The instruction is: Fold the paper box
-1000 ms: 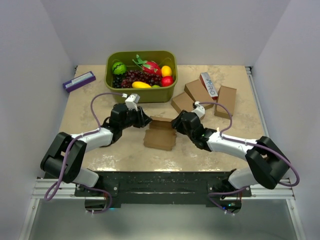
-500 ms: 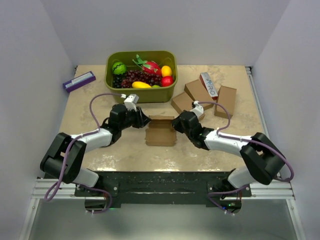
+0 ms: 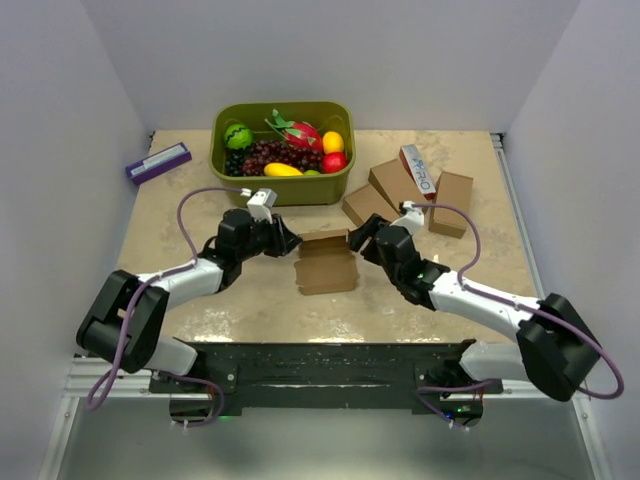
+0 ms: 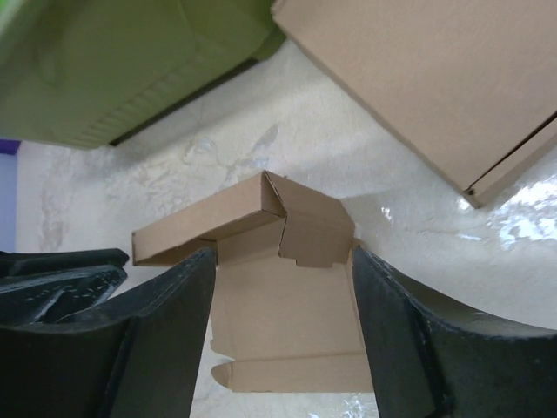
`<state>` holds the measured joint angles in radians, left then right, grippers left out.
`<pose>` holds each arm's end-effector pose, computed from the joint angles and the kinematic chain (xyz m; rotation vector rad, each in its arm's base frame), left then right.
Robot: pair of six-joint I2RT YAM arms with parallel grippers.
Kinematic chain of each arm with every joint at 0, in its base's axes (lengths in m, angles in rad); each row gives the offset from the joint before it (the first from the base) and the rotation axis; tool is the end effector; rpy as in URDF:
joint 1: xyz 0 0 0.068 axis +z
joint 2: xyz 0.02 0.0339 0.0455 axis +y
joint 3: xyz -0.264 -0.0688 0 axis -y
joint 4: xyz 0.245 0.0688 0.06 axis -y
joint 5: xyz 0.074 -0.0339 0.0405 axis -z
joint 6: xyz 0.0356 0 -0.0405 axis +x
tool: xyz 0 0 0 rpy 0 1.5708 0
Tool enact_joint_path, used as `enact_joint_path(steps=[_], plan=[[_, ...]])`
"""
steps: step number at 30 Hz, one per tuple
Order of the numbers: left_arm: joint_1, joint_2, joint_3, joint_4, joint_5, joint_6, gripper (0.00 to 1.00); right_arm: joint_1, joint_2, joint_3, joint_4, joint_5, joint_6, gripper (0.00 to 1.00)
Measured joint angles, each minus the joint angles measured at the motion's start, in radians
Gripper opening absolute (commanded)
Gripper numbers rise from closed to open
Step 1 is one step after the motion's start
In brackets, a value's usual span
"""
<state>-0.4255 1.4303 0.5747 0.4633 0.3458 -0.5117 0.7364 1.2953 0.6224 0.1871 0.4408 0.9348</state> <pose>0.2576 -0.1300 0.1882 0.1507 2.0575 -0.9379 0.2110 0.1708 0.2122 0.4766 2.0044 0.6061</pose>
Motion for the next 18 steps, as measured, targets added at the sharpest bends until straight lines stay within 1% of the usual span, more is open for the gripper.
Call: enact_joint_path(steps=[2,5,6,8,10,11,12,14,15,18], plan=[[0.0,-0.004,0.0,-0.006,-0.001,0.0,0.32,-0.011,-0.048,-0.006,-0.014,0.02,-0.024,0.7],[0.0,-0.009,0.001,-0.015,-0.001,0.0,0.32,-0.039,-0.079,-0.022,-0.035,0.038,-0.051,0.67],[0.0,-0.011,0.002,-0.017,-0.001,0.0,0.32,-0.048,-0.079,-0.027,-0.043,0.04,-0.059,0.64],[0.0,-0.013,0.003,-0.023,-0.001,0.001,0.32,-0.069,-0.059,-0.034,-0.064,0.04,-0.084,0.61],[0.001,-0.017,0.006,-0.026,-0.001,0.001,0.36,-0.09,-0.023,-0.034,-0.069,0.039,-0.116,0.58],[0.001,-0.019,0.007,-0.027,-0.001,0.0,0.39,-0.094,0.006,-0.031,-0.071,0.039,-0.137,0.57],[0.002,-0.02,0.009,-0.028,-0.002,0.0,0.48,-0.096,0.039,-0.023,-0.07,0.037,-0.16,0.57],[0.003,-0.025,0.012,-0.033,-0.002,0.003,0.57,-0.095,0.112,-0.003,-0.065,0.018,-0.22,0.57],[0.004,-0.027,0.014,-0.035,-0.003,0.004,0.65,-0.095,0.137,0.003,-0.059,0.006,-0.248,0.57],[0.006,-0.029,0.032,-0.039,-0.004,0.017,0.72,-0.095,0.196,0.011,-0.021,-0.048,-0.346,0.57]])
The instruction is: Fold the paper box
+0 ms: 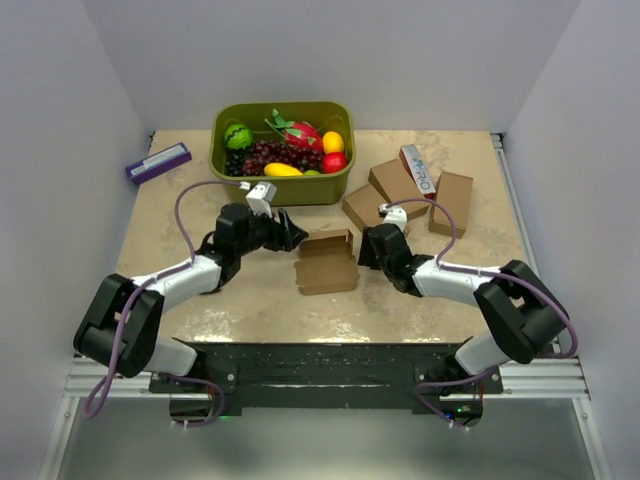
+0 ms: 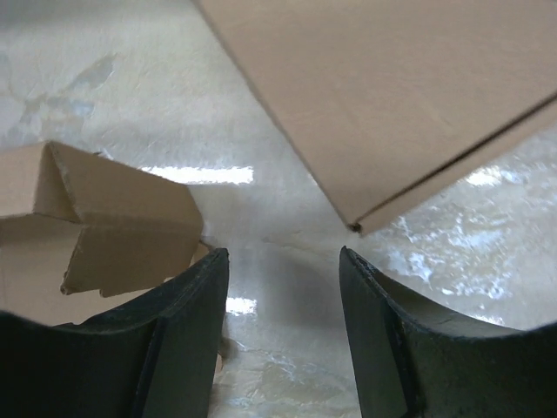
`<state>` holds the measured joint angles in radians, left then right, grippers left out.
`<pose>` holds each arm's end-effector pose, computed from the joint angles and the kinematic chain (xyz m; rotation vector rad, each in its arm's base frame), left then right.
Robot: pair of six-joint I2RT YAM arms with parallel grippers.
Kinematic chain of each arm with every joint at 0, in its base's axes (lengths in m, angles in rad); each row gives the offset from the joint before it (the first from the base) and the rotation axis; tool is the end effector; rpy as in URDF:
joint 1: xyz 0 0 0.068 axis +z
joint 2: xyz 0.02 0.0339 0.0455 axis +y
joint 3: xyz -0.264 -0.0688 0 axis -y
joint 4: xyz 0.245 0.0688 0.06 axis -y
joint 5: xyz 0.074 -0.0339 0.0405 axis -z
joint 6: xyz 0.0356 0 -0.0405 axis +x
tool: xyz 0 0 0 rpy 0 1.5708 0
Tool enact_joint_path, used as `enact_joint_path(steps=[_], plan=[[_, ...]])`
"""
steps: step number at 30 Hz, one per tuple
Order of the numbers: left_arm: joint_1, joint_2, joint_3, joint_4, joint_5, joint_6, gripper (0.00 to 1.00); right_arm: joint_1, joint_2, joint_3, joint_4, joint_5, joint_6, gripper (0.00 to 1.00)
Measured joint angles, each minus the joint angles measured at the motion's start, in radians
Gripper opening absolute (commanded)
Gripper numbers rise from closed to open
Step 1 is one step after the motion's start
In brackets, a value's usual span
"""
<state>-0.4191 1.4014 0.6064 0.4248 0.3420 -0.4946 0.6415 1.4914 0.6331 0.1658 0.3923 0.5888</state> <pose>0.2602 -0.1290 0.2019 0.1625 2.0294 -0.9239 0.2380 0.1608 0.1622 0.1475 2.2073 0.2396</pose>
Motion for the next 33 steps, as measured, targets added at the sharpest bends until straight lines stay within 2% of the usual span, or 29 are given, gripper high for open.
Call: enact_joint_path(steps=[4,11,25,28,33], plan=[[0.0,0.018,0.058,-0.001,0.033,0.045,0.73,0.0,0.017,0.002,0.059,-0.048,-0.089,0.57],[-0.005,0.211,0.246,0.001,0.171,0.181,0.73,0.0,0.048,0.003,0.166,-0.113,-0.177,0.55],[-0.034,0.371,0.294,-0.018,0.27,0.322,0.73,0.0,0.132,0.017,0.297,-0.187,-0.269,0.5],[-0.034,0.388,0.295,-0.014,0.283,0.325,0.68,0.0,0.154,0.029,0.312,-0.202,-0.277,0.49],[-0.034,0.414,0.296,-0.007,0.301,0.334,0.54,0.0,0.159,0.038,0.333,-0.22,-0.293,0.46]])
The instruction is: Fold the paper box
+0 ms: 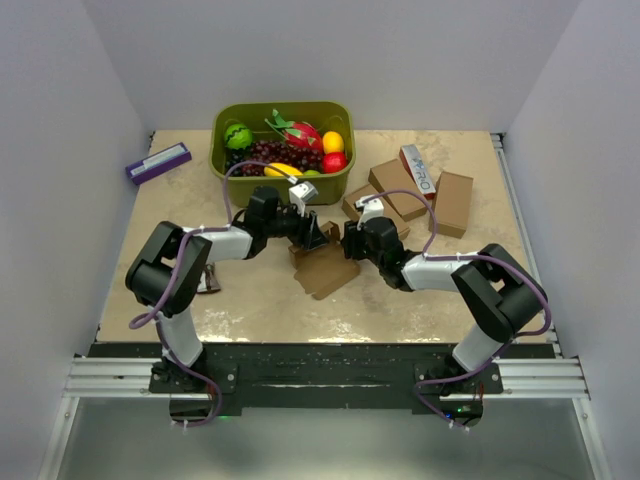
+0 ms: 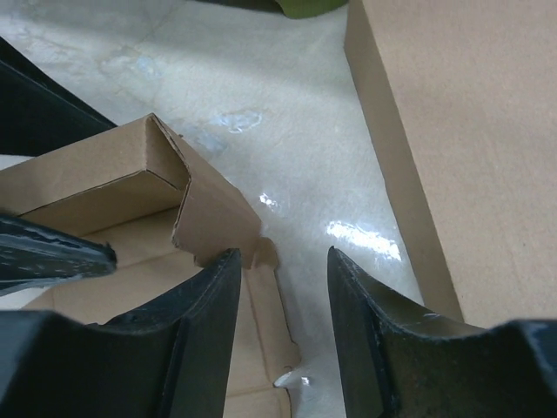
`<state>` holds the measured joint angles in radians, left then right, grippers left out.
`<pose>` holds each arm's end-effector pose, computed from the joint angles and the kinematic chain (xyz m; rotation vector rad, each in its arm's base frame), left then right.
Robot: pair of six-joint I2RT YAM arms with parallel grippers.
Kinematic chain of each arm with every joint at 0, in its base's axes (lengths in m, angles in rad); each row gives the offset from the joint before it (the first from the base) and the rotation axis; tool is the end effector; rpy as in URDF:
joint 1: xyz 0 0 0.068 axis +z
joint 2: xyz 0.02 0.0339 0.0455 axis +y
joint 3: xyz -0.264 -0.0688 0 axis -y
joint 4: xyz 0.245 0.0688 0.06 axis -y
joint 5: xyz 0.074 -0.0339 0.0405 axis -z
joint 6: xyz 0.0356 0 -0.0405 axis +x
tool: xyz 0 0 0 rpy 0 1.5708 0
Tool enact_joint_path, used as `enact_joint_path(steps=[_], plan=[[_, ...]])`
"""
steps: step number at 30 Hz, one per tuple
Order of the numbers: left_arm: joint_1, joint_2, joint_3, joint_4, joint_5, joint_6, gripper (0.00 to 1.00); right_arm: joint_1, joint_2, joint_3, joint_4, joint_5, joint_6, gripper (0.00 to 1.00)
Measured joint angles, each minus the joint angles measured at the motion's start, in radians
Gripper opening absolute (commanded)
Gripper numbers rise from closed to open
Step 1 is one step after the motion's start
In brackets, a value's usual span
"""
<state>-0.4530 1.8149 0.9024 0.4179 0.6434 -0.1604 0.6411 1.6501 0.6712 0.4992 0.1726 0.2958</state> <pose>0.3245 -0.1817 0.1639 0.7121 1.9962 -1.0350 0.2635 0.1890 0.1565 -0.2479 2.0525 0.4064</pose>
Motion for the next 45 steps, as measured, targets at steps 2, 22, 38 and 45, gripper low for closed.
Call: enact_joint_path(steps=[2,22,38,45], plan=[[-0.001,0.005,0.0,0.0,0.008,0.008,0.47,0.0,0.0,0.002,0.01,-0.012,-0.009,0.46],[-0.013,0.029,0.051,-0.069,0.039,0.182,0.26,-0.002,0.051,0.041,0.059,-0.232,-0.112,0.44],[-0.014,0.033,0.069,-0.108,0.087,0.287,0.2,-0.007,0.091,0.037,0.125,-0.316,-0.142,0.42],[-0.014,0.036,0.081,-0.139,0.117,0.321,0.2,-0.03,0.091,-0.004,0.191,-0.37,-0.154,0.28]])
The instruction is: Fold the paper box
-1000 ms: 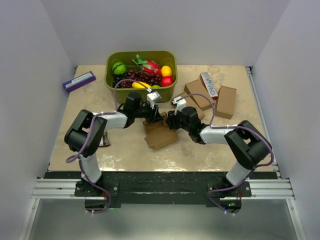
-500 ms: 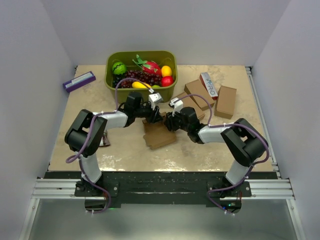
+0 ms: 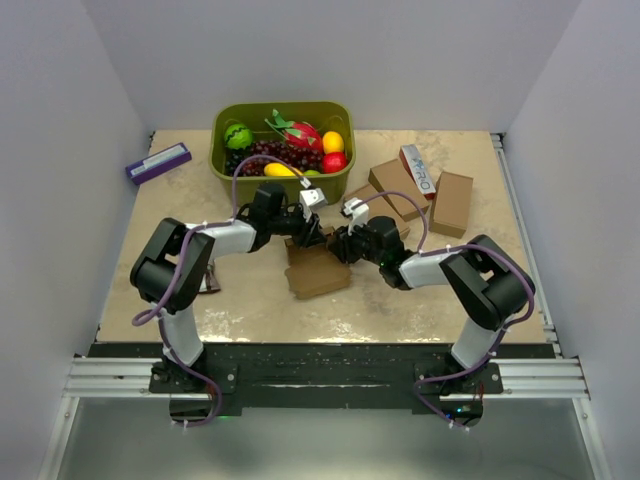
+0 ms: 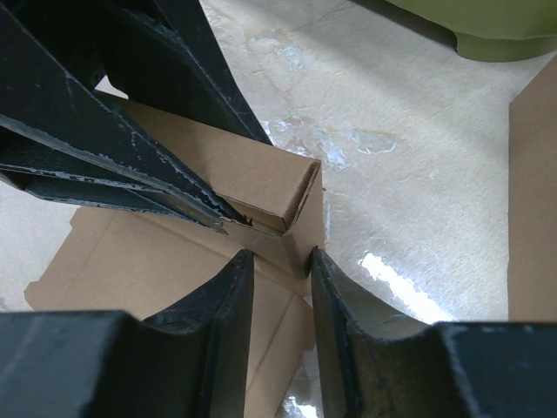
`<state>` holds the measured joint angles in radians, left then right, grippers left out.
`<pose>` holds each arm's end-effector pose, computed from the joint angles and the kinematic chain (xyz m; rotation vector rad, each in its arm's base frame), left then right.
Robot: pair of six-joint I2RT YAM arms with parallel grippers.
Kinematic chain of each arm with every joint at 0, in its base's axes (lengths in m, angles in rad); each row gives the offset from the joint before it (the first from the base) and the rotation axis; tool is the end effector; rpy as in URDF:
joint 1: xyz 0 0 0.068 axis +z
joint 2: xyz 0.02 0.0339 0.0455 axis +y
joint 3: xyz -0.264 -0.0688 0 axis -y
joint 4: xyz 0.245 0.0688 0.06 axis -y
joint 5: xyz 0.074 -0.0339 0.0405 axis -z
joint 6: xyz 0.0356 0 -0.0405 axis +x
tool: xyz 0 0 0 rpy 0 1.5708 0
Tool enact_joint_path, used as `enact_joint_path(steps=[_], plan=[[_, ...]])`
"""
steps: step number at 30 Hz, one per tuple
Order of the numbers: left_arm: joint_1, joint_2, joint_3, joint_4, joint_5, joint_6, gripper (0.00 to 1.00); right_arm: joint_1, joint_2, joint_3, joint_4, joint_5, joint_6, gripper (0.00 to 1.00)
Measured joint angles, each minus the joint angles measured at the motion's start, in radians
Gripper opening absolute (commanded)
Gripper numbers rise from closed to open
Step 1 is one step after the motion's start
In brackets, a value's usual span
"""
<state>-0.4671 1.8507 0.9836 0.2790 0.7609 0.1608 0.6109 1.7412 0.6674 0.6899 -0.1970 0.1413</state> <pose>0.3284 -0.1931 0.1639 1.0696 1.8475 -0.9955 0.2707 0.1980 0.1461 -0.5967 1.9198 0.6814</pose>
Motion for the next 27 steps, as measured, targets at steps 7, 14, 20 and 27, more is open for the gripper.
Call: enact_joint_path(steps=[7,14,20,27], plan=[[0.0,0.0,0.011,-0.024,0.003,0.01,0.26,-0.005,0.001,0.0,0.0,-0.001,-0.002,0.22],[-0.005,0.0,0.021,-0.044,-0.016,0.015,0.43,-0.008,0.006,0.0,0.007,0.0,0.006,0.07],[-0.006,-0.001,0.021,-0.048,-0.039,0.014,0.45,-0.006,0.007,0.0,0.006,0.019,0.008,0.05],[-0.009,-0.01,0.021,-0.058,-0.067,0.014,0.48,-0.004,0.019,0.014,0.006,0.03,0.011,0.0]])
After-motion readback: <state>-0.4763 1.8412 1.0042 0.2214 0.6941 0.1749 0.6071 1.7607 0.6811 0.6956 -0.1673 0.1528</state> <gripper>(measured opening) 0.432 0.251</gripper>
